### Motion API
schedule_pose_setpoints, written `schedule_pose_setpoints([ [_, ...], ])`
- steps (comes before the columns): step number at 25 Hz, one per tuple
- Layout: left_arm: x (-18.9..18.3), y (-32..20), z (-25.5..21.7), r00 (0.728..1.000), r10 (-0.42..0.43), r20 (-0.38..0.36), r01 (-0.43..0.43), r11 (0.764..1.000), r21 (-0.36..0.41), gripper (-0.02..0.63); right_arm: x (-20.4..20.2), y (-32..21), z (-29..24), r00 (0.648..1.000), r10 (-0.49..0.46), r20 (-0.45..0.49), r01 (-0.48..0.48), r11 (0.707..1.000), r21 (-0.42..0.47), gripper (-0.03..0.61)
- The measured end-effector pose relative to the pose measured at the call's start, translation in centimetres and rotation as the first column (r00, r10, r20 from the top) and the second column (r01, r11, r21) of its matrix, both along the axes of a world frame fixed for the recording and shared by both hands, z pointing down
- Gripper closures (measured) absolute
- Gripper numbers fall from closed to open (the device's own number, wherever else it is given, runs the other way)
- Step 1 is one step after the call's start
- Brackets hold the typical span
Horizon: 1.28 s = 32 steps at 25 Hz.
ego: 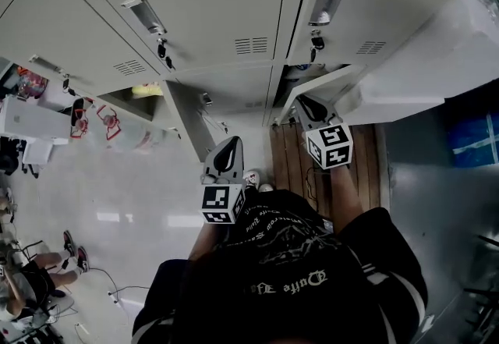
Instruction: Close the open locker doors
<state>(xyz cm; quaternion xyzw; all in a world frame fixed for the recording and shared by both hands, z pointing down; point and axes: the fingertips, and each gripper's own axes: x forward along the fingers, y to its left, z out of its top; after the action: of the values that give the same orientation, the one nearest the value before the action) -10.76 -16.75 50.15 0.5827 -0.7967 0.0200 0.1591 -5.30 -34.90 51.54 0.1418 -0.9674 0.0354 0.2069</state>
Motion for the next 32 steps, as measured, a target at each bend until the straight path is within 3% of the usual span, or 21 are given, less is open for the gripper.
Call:
schedule_pose_setpoints([
  [19,-2.5,1.1,-0.3,0.998,-0.056,0.035,0.057,0.998,-0.018,0.606,-5.7,-4.1,0.6,0.999,0.045,0.01,-0.046,0.998,0.032,0.545],
  [32,-2.3,2.1,-0.8,0.996,-0.078,0.039,0.079,0.997,-0.003,0.606,-6.7,-5.0,0.6,0.998,0.06,0.013,-0.06,0.998,0.027,0.551],
])
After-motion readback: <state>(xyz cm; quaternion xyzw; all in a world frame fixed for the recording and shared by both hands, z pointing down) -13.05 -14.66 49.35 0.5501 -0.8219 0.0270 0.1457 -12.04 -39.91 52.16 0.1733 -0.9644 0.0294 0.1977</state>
